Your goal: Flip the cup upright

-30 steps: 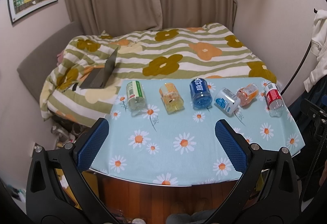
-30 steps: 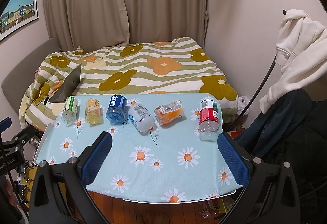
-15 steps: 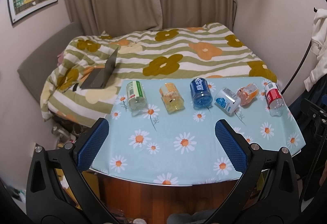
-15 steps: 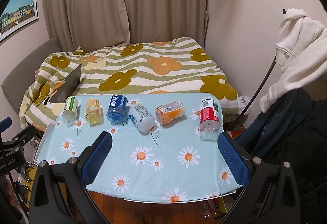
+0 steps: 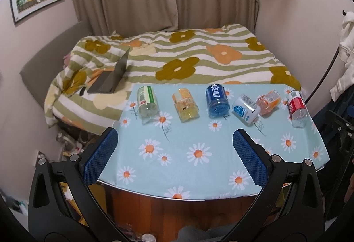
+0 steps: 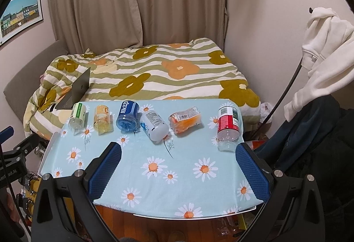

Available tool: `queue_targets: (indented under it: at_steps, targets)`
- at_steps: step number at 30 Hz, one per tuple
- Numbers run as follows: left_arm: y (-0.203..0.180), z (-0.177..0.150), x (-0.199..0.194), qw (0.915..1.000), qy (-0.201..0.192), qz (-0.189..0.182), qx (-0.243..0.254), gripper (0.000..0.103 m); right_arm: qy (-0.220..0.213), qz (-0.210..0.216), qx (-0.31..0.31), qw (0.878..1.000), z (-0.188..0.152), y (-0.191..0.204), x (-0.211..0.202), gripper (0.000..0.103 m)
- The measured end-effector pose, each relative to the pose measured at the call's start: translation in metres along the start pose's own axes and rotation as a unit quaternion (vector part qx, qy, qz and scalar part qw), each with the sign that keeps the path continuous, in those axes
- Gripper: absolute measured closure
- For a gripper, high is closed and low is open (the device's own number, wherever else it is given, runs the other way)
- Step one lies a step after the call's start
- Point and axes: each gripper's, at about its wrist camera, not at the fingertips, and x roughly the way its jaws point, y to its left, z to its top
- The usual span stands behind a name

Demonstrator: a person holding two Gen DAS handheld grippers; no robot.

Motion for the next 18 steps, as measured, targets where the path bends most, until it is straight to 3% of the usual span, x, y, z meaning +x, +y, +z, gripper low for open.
queue_targets:
  at_steps: [8,18]
  targets:
    - [0.022,0.013,0.03,0.999,0.025,0.023,-0.029,0.0,0.023,0.021,-0.025,0.999,0.006,0.012,0.026,0.0]
    - [0.062,0.046,0.124,0.9968,0.073,0.016,-0.027,0.0,0.063,0.02,-0.011,0.998,0.022,0.048,0.084,0.0]
